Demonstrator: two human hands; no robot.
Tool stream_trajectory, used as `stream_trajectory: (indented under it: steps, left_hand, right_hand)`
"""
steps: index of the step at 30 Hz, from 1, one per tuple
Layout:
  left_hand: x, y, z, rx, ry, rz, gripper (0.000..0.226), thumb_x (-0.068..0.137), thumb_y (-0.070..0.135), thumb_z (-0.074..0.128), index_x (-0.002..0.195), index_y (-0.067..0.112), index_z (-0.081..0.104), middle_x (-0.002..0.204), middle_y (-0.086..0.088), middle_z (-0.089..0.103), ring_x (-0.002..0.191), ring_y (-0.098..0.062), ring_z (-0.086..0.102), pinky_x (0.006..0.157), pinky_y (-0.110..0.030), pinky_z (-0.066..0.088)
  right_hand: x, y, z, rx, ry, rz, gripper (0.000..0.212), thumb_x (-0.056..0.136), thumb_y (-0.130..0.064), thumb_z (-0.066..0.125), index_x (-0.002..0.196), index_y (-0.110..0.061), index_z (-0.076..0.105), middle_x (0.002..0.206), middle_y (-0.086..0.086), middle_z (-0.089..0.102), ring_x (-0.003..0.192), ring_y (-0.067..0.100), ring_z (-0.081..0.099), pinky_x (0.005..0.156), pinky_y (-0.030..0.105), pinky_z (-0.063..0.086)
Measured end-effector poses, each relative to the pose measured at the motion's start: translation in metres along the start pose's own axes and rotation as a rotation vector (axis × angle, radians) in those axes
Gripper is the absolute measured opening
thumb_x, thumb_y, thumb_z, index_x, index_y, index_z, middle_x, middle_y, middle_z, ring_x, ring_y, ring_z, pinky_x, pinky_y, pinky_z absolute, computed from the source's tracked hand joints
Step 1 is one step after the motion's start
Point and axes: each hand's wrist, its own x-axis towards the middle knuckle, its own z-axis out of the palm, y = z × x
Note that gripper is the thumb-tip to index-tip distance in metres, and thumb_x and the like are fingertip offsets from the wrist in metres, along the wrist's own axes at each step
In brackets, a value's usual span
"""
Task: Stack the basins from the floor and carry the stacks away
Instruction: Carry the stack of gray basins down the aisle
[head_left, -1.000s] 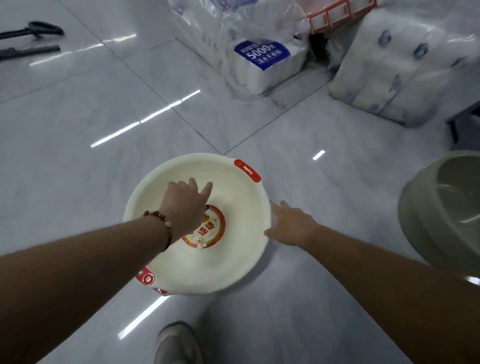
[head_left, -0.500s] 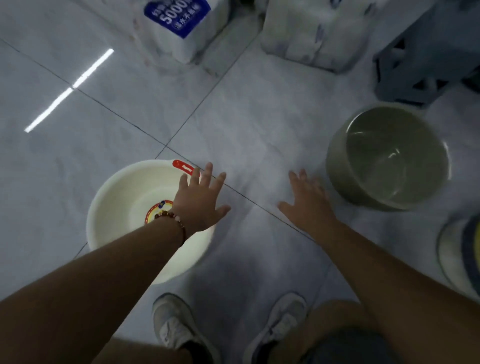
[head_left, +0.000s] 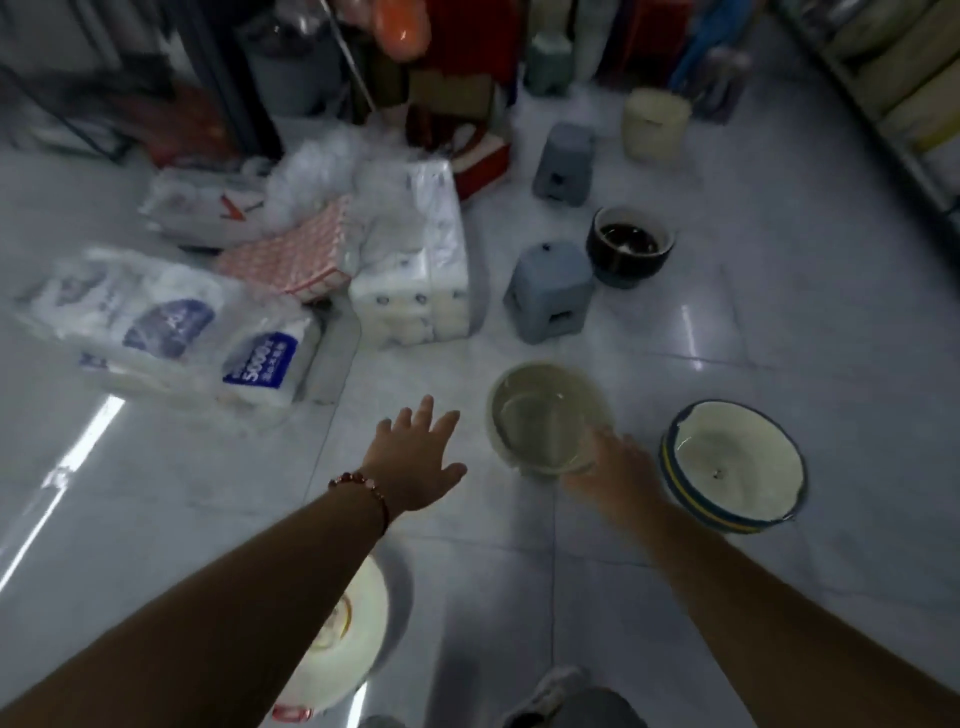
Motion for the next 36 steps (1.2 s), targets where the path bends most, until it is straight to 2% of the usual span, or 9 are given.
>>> stream_trajectory:
  steps: [6, 10, 14, 21, 27, 36]
  left_hand:
    - [0.050, 0.085, -0.057, 0.054, 0.023, 0.012, 0.081, 0.096, 0.062, 0.040, 0.158, 0.025, 0.004, 0.166, -0.006, 0.002, 0.151, -0.033, 0.012, 0.118, -0.053, 0.021]
    - [0.078, 0.145, -0.088, 0.027, 0.067, 0.093, 0.080, 0.095, 0.060, 0.042, 0.158, 0.026, 0.007, 0.166, -0.007, 0.004, 0.150, -0.033, 0.014, 0.118, -0.052, 0.022]
    - [0.104, 0.173, -0.096, 0.017, 0.054, 0.135, 0.079, 0.095, 0.060, 0.043, 0.158, 0.028, 0.008, 0.166, -0.008, 0.002, 0.150, -0.034, 0.014, 0.118, -0.051, 0.023]
    - [0.173, 0.162, -0.066, 0.010, -0.053, 0.114, 0.075, 0.098, 0.056, 0.040, 0.158, 0.026, 0.006, 0.166, -0.008, 0.001, 0.149, -0.035, 0.017, 0.116, -0.051, 0.028]
    - [0.269, 0.127, -0.063, -0.021, -0.111, 0.116, 0.077, 0.097, 0.058, 0.041, 0.158, 0.026, 0.007, 0.166, -0.011, 0.002, 0.148, -0.036, 0.019, 0.115, -0.050, 0.030]
    - [0.403, 0.057, -0.060, 0.055, -0.268, 0.092, 0.075, 0.097, 0.058, 0.040, 0.157, 0.027, 0.007, 0.165, -0.013, -0.001, 0.147, -0.037, 0.019, 0.114, -0.049, 0.029]
  right_hand:
    - [-0.019, 0.111, -0.067, -0.029, 0.056, 0.077, 0.092, 0.090, -0.052, 0.055, 0.158, -0.025, -0.002, 0.166, 0.004, 0.002, 0.150, 0.036, 0.010, 0.119, 0.047, 0.017]
    - [-0.004, 0.160, -0.109, -0.019, 0.111, 0.107, 0.093, 0.089, -0.053, 0.056, 0.158, -0.027, -0.001, 0.166, 0.002, 0.001, 0.150, 0.036, 0.009, 0.120, 0.049, 0.017]
    - [0.021, 0.176, -0.133, 0.020, 0.094, 0.123, 0.090, 0.090, -0.052, 0.056, 0.158, -0.027, 0.002, 0.166, 0.002, 0.001, 0.150, 0.036, 0.008, 0.120, 0.048, 0.017]
    - [0.085, 0.169, -0.127, 0.054, 0.084, 0.152, 0.100, 0.088, -0.052, 0.060, 0.157, -0.023, -0.006, 0.165, 0.007, 0.001, 0.149, 0.037, 0.014, 0.118, 0.048, 0.022]
    - [0.187, 0.139, -0.137, 0.022, 0.037, 0.122, 0.098, 0.089, -0.051, 0.059, 0.158, -0.023, -0.004, 0.165, 0.009, 0.001, 0.149, 0.038, 0.013, 0.119, 0.049, 0.021]
    - [0.314, 0.125, -0.106, 0.103, -0.170, 0.215, 0.097, 0.089, -0.058, 0.058, 0.158, -0.025, -0.003, 0.166, 0.008, -0.001, 0.150, 0.037, 0.009, 0.119, 0.050, 0.019]
